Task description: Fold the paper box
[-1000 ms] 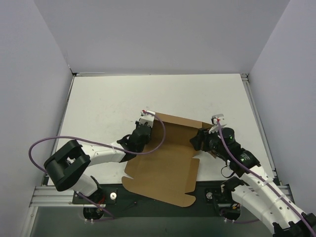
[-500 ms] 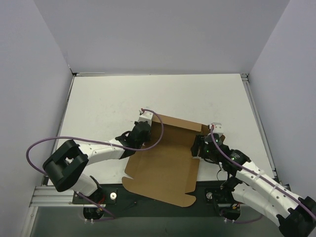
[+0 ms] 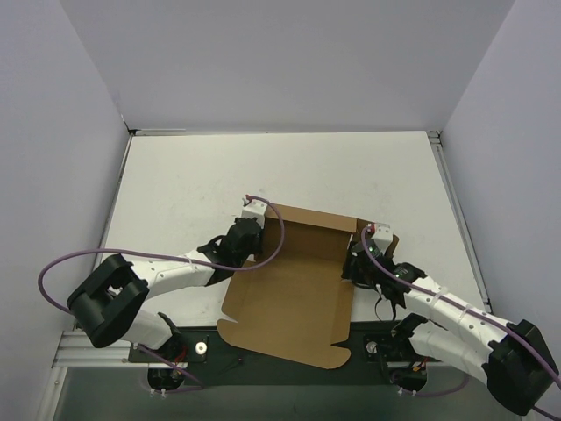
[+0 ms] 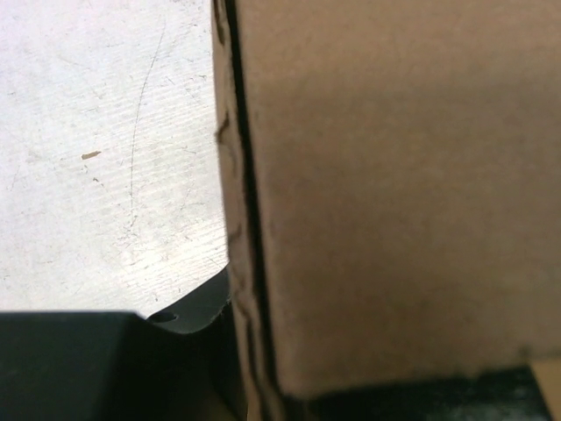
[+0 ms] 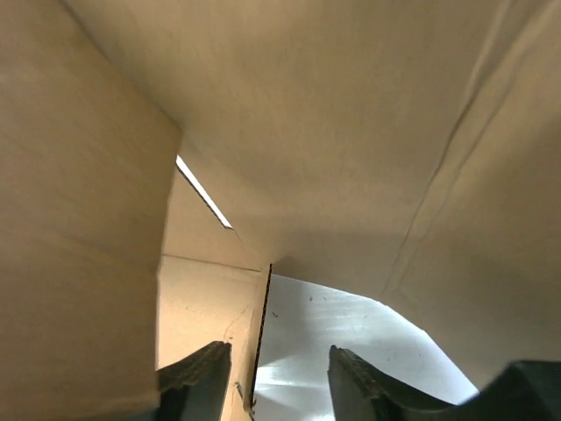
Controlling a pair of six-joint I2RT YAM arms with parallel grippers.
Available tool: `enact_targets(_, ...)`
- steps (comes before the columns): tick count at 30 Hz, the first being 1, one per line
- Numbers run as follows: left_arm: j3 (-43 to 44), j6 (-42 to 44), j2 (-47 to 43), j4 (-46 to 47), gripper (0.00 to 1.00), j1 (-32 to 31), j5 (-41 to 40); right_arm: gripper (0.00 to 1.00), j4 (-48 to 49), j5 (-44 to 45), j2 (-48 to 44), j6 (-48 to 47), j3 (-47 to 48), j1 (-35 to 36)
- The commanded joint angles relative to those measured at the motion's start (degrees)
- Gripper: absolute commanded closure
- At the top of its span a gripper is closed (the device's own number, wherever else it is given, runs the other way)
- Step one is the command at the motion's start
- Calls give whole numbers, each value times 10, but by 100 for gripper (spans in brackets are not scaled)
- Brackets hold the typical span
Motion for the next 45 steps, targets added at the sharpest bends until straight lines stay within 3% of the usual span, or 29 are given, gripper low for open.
enact_targets(1,-12,16,-10,-15,78,4,28,58,45,19,25,15,-9,-4)
enact_targets(6,-5,31,-17,-36,78,4,15,74,54,19,45,12,-8,-7)
enact_targets(10,8,29,-23,-74,80,1,-12,93,44,32,45,10,-2,-8)
enact_targets(13,29,26,-15,-116,82,-4,-53,99,25,53,42,6,11,-8)
enact_targets(21,41,16,-22,-176,82,-10,-120,100,-10,70,4,0,13,-20)
enact_targets(26,40,10,-27,-157,82,-11,-74,99,-12,52,-5,-4,22,-22)
enact_targets(30,51,-9,-31,-156,61,-13,-17,99,-17,26,9,-26,53,-22)
enact_targets(31,52,-7,-36,-152,47,-13,-9,99,-18,21,16,-28,59,-23)
enact_targets(34,51,3,-66,-144,27,-12,25,99,-33,-4,30,-39,88,-25)
enact_targets(36,49,9,-99,-147,22,-10,39,99,-53,-24,38,-45,109,-27)
enact_targets(37,51,9,-111,-151,11,-9,52,99,-60,-31,42,-47,115,-29)
enact_targets(39,55,4,-148,-175,4,-1,63,99,-81,-57,44,-56,133,-32)
enact_targets(45,84,0,-234,-273,3,26,98,99,-131,-148,57,-84,167,-69)
